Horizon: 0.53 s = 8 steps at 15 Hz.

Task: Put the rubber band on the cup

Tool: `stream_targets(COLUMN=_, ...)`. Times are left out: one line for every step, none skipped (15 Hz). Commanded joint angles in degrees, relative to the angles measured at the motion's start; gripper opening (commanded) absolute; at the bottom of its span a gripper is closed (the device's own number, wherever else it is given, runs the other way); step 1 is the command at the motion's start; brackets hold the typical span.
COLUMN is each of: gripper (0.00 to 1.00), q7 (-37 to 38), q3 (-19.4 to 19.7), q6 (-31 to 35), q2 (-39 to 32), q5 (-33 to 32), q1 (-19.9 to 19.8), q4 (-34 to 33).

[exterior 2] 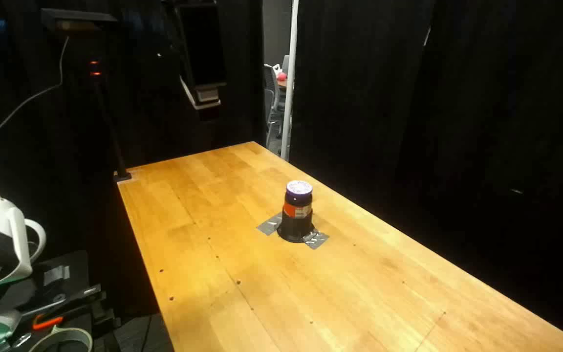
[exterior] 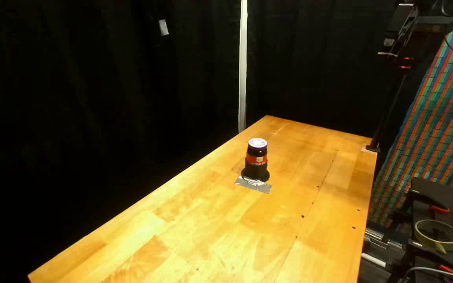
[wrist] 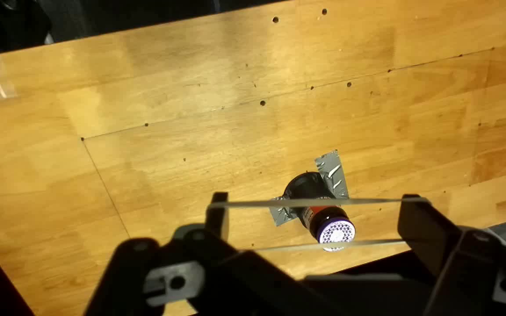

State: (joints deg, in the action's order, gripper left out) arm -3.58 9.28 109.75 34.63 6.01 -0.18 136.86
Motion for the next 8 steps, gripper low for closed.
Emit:
stream_targets(gripper=1.00, q7=-0.6, q3=-1.0, q6=-0.2, q2=-0.1, q5=0.7, q1=-1.3, q4=-0.3)
stream_targets(gripper=1.00, q7=-0.6, q3=-1.0, q6=-0.2, q2=0.0, q5=0.7, q1=-1.3, q4=-0.6)
stream_targets(gripper=1.00, q7=-0.6, q3=-1.0, q6=-0.2, q2=0.2, q5=0.7, q1=-1.3, q4=-0.8)
stream_targets(gripper=1.00, q7=-0.6, q3=-1.0, q6=-0.2, q2=0.2, q5=0.7, q1=-1.3, q4=-0.8)
stream_targets(gripper=1.00, q7=0.9, q3=-2.5, q6=0.6, q2=-1.4, q5=-0.9, q1=-1.5, q4=-2.0)
stream_targets(gripper=1.00, q7=2.7, q3=-4.2, q6=0.6, q2=-4.4, q5=-1.8, q1=-1.3, q4=-4.0)
stream_targets(gripper=1.00, q7=4.0, q3=-5.8, q6=1.0, q2=-6.8, q5=-2.7, q1=-1.1, q4=-5.4)
stream_targets(gripper=1.00, q7=5.2, q3=-7.2, q6=1.5, q2=-9.3, q5=-3.7, q1=-0.9, q4=-7.0)
